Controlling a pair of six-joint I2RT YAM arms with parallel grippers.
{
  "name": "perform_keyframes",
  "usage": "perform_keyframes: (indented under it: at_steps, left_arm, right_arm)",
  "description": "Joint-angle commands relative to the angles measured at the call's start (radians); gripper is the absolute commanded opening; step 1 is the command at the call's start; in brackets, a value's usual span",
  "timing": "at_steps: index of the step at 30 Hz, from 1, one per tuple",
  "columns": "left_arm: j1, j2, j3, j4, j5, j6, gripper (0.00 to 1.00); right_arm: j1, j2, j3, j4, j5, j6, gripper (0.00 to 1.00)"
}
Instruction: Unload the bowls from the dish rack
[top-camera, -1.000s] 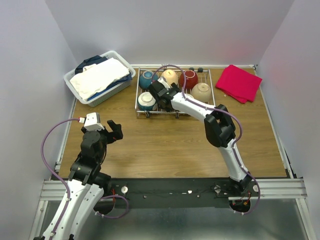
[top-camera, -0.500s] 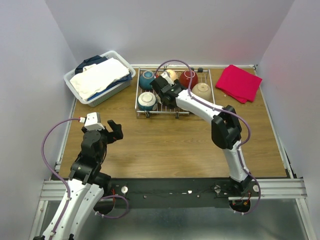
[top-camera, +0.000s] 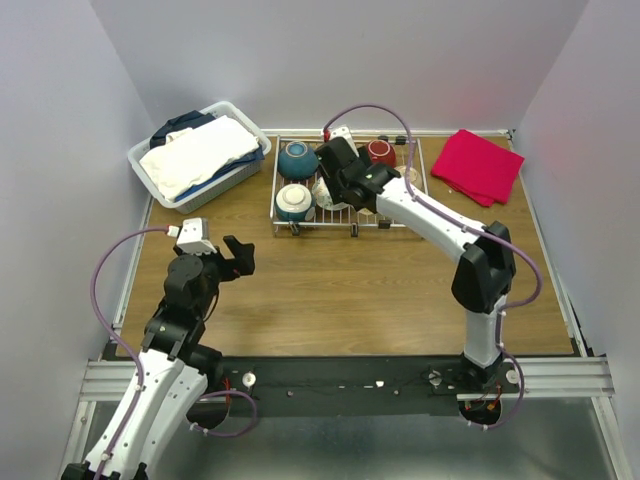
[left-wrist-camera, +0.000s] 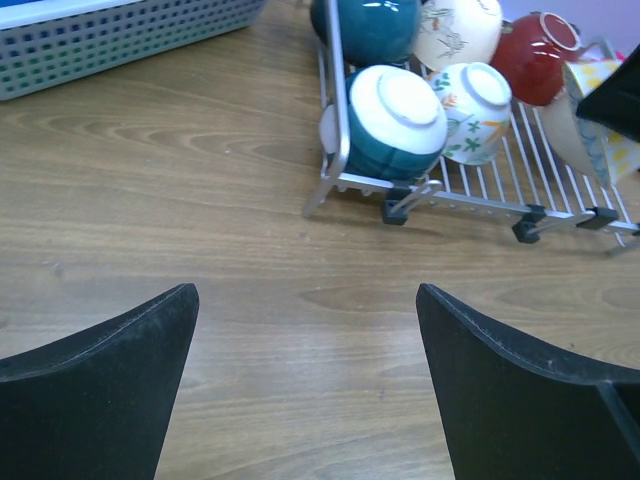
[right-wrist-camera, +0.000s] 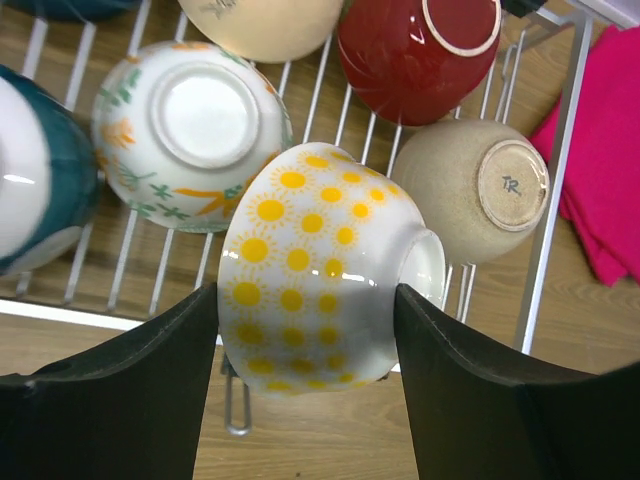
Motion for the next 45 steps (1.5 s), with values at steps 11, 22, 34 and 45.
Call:
perform_keyframes:
  at_steps: [11,22,34,45]
  left_arm:
    - [0.001,0.203,0.031,0.324,0.182,-0.056,0.99]
    - [0.001,0.375,0.057,0.528,0.311,-0.183,0.99]
    - [-0.001,0.487,0.012,0.746,0.432,-0.269,0.99]
    - [-0.001,0.562,-0.002,0.795,0.501,-0.323,0.99]
  right_arm:
    - [-0.013,-0.337,-0.277,0.358,-0.399,0.229,0.43]
    - [-0.013,-0.534,-0.538,0.615,-0.697,0.408,0.43]
    - [-0.013,-0.617,-0.714,0.863,-0.886,0.582,0.43]
    - [-0.013,-0.630,-0.782,1.010,-1.002,0.686,0.43]
